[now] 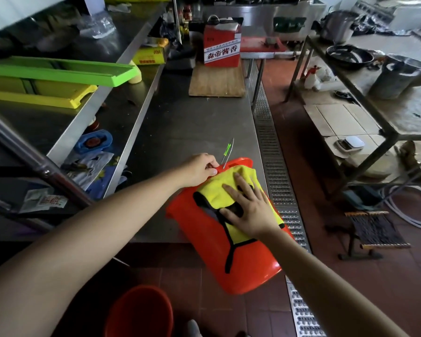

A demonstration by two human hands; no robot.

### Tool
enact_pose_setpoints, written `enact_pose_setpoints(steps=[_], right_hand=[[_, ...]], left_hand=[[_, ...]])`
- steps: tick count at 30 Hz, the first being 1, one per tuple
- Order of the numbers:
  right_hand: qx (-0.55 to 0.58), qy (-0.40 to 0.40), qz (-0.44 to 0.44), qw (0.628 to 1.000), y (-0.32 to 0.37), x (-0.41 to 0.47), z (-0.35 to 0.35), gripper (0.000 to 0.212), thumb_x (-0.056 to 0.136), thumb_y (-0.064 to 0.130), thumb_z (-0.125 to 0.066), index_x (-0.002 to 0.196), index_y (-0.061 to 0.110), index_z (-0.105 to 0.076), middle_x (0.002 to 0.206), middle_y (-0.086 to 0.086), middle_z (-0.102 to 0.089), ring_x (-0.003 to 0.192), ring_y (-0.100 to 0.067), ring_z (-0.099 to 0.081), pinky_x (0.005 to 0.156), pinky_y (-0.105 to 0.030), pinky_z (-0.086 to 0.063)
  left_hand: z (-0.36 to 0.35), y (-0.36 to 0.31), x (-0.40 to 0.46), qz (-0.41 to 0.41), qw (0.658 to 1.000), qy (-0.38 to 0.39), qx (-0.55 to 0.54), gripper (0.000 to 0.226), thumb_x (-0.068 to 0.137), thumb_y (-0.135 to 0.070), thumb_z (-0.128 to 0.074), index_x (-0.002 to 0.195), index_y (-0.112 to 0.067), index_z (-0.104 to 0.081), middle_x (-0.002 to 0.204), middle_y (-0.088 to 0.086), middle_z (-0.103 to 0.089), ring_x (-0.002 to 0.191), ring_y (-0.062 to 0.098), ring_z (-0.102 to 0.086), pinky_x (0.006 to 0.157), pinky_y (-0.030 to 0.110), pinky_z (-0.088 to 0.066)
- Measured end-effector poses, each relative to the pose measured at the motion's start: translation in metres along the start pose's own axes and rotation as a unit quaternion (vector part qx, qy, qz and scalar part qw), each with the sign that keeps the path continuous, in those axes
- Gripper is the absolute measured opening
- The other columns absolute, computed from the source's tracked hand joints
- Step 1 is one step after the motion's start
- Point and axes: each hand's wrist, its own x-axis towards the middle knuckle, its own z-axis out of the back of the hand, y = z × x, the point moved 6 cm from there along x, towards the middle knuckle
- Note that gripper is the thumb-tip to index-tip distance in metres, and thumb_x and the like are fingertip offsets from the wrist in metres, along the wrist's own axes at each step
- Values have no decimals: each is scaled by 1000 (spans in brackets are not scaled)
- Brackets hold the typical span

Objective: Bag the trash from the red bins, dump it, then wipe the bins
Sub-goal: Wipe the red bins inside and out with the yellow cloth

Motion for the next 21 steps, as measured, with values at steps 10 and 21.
enact_pose_setpoints(steps=[10,21], right_hand=[[62,32,-126,990,-18,14,-1,77,85,79,-32,154,45,-26,168,12,-7,153,-33,-14,118,-57,-23],[-137,-1,91,986,68,-33,-34,67,92,74,-40,152,45,-33,169,4,-4,155,-35,0,118,-65,-18]], left_hand=[[1,6,-6,43,999,14,4,20,93,-22,-66,112,-16,-69,112,3,-68,101,18,-62,82,26,-45],[-1,6,-10,15,998,21,61,16,97,-21,-59,110,-14,-64,112,3,-59,101,20,-58,86,31,-45]])
